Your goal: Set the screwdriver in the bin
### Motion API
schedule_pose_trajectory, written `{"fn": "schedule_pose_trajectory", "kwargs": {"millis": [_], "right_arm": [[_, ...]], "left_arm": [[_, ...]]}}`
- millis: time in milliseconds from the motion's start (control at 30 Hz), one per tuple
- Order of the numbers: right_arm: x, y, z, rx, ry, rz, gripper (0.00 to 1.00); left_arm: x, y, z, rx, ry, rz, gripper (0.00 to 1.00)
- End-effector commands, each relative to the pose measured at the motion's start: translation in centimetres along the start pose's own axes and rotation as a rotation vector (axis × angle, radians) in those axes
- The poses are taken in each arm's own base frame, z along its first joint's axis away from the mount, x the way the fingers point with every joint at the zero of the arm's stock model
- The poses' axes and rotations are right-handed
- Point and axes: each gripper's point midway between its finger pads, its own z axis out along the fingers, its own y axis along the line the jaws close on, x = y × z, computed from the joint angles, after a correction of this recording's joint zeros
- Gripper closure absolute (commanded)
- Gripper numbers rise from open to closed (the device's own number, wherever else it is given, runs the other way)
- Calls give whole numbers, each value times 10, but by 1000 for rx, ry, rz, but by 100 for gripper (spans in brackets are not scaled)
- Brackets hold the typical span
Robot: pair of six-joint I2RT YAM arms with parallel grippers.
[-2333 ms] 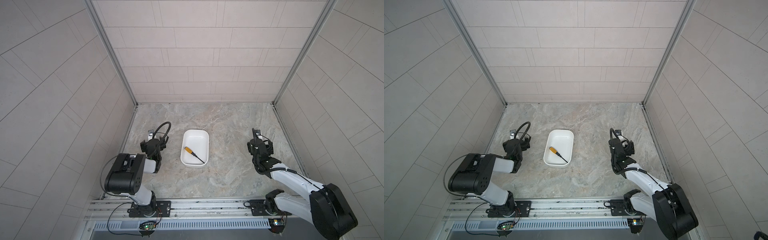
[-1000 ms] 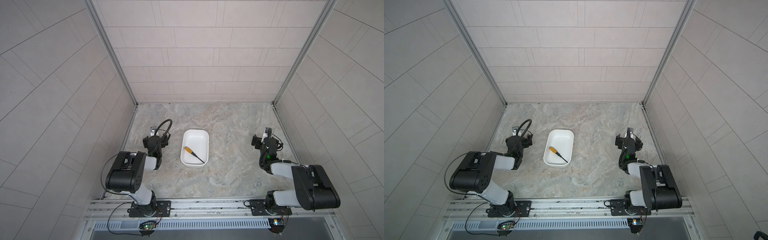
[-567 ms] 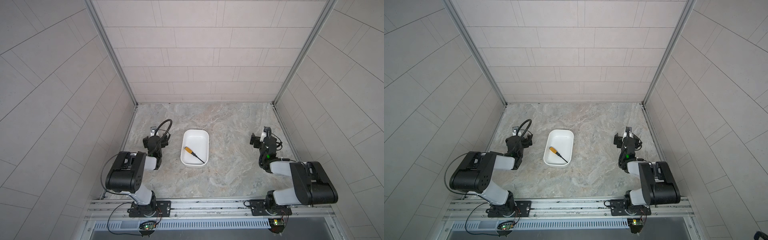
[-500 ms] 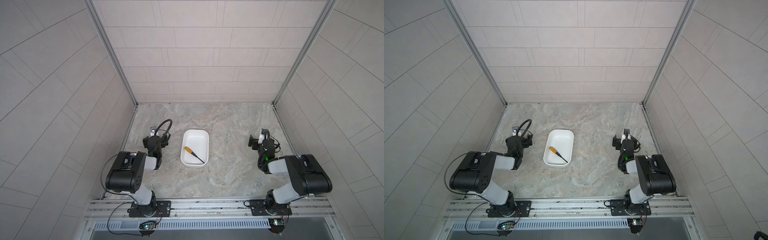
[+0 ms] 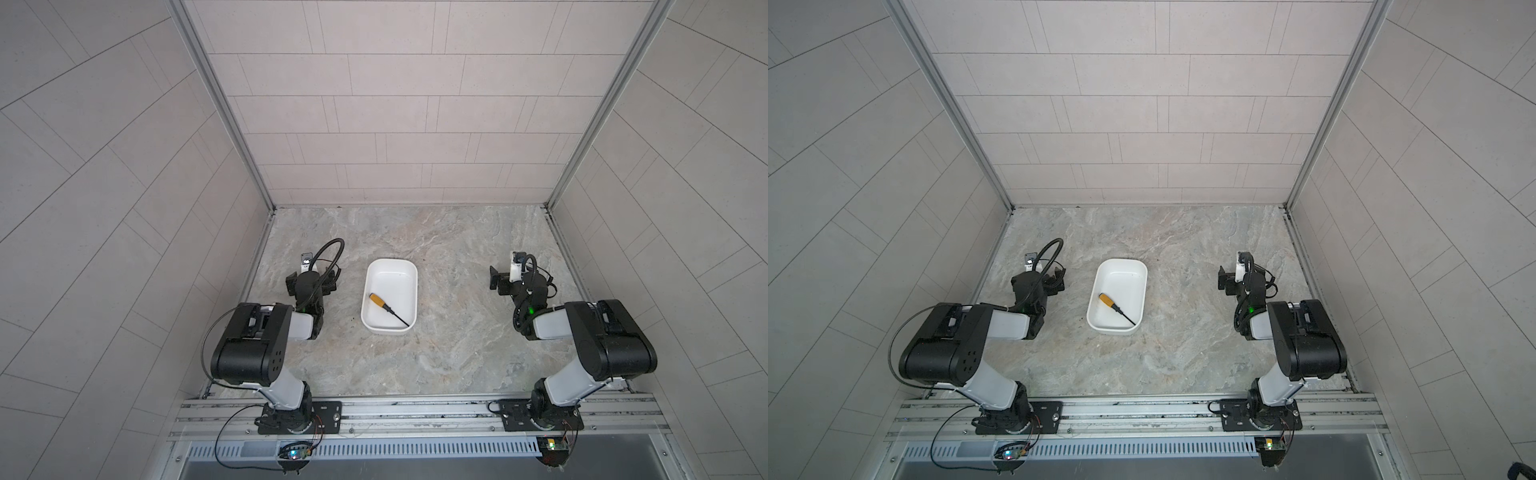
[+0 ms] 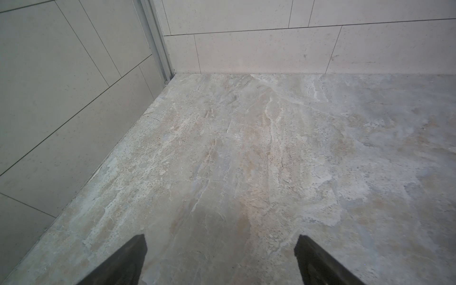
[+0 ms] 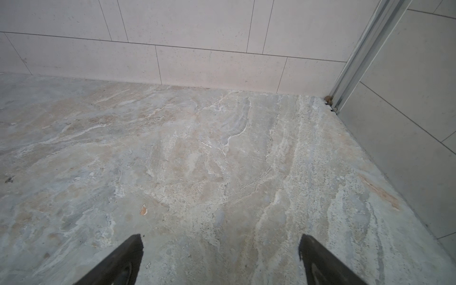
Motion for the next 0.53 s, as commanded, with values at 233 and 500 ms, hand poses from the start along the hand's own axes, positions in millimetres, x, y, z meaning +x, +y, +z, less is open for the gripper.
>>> {"fn": "schedule_pose_trajectory", "kwargs": {"millis": [233,500], "right_arm": [[3,4,0,-32,15,-13,1],[3,4,0,-30,13,-18,1]], "left_arm": [[-7,-1,1,4,-19,0,0],[-7,-1,1,4,-18,0,0]]}}
